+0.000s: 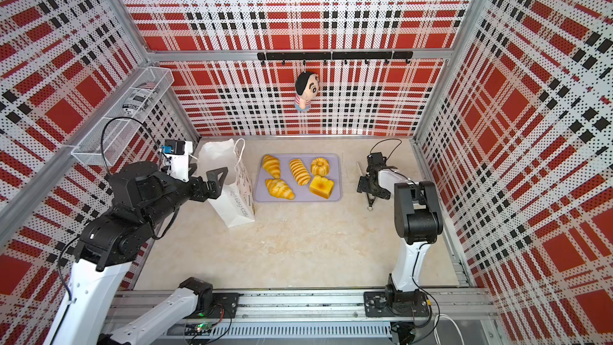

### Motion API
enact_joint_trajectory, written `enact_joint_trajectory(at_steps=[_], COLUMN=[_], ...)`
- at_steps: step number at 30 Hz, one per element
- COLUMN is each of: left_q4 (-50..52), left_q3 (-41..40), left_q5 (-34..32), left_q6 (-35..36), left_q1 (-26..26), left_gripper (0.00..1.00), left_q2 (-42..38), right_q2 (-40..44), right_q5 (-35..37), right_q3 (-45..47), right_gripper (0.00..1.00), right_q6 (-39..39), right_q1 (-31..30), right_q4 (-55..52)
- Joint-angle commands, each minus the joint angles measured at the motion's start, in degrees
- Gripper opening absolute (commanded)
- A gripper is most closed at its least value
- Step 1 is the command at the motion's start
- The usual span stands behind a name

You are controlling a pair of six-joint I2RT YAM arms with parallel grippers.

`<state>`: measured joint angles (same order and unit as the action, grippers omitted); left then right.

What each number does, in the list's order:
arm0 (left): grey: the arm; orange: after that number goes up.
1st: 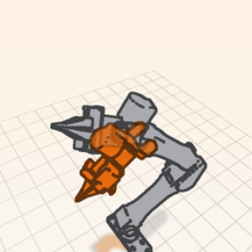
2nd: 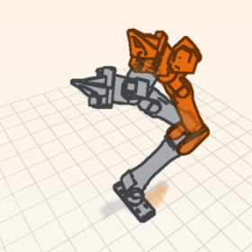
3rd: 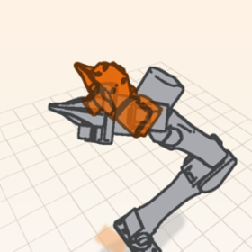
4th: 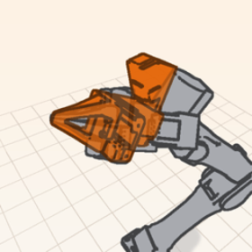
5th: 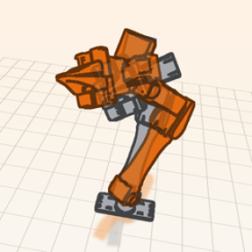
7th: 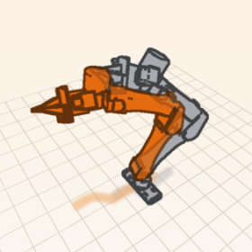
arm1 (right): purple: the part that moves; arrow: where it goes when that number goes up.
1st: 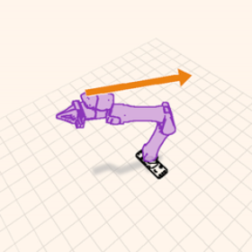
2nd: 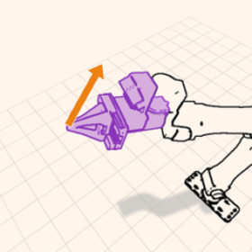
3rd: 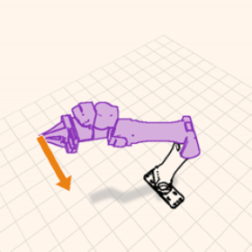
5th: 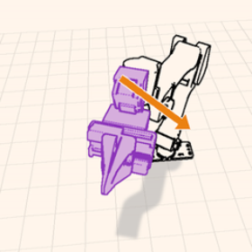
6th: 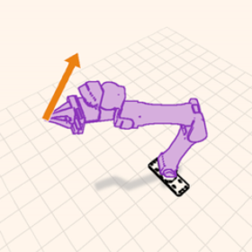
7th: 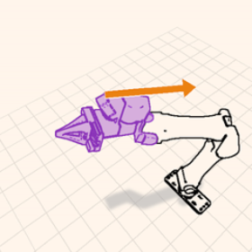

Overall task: Pack bread into a paper bag
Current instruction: Pick up the clamp from the center of the board.

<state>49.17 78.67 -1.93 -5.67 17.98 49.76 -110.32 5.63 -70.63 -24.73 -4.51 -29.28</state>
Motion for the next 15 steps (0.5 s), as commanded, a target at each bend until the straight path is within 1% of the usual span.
enact_joint_trajectory(at_steps=[1, 3, 6, 8, 10, 11, 15], left_q4=[-0.5, -0.5, -0.5, -0.5, -0.6, -0.7, -0.7], left_q3=[-0.4, -0.4, -0.1, 0.1, 0.2, 0.2, 0.2], left_q5=[-0.4, -0.6, -1.2, -1.4, -1.8, -2.4, -5.2], left_q6=[0.9, 0.8, 1.0, 1.0, 0.8, 0.7, 0.4], left_q1=[0.2, 0.4, 0.5, 0.5, 0.5, 0.5, 0.5], left_gripper=[0.98, 0.98, 0.98, 0.98, 0.98, 0.98, 0.98], left_q2=[-0.2, -0.1, -0.1, 0.0, 0.1, 0.2, 0.0], right_q2=[-3.4, -3.6, -3.5, -3.2, -3.0, -2.9, -2.7], right_q5=[-2.3, -2.4, -2.1, -1.7, -1.8, -1.5, -1.3], right_q3=[0.7, 0.3, -0.1, -0.1, -0.3, -0.4, -0.5], right_gripper=[0.86, 0.82, 0.8, 0.76, 0.74, 0.7, 0.67], right_q6=[-1.3, -1.1, -0.9, -0.4, -0.2, 0.2, 0.6], right_q1=[-0.4, -0.4, -0.5, -0.4, -0.4, -0.4, -0.4], right_q4=[-4.0, -4.5, -5.1, -6.2, -6.6, -7.0, -7.3])
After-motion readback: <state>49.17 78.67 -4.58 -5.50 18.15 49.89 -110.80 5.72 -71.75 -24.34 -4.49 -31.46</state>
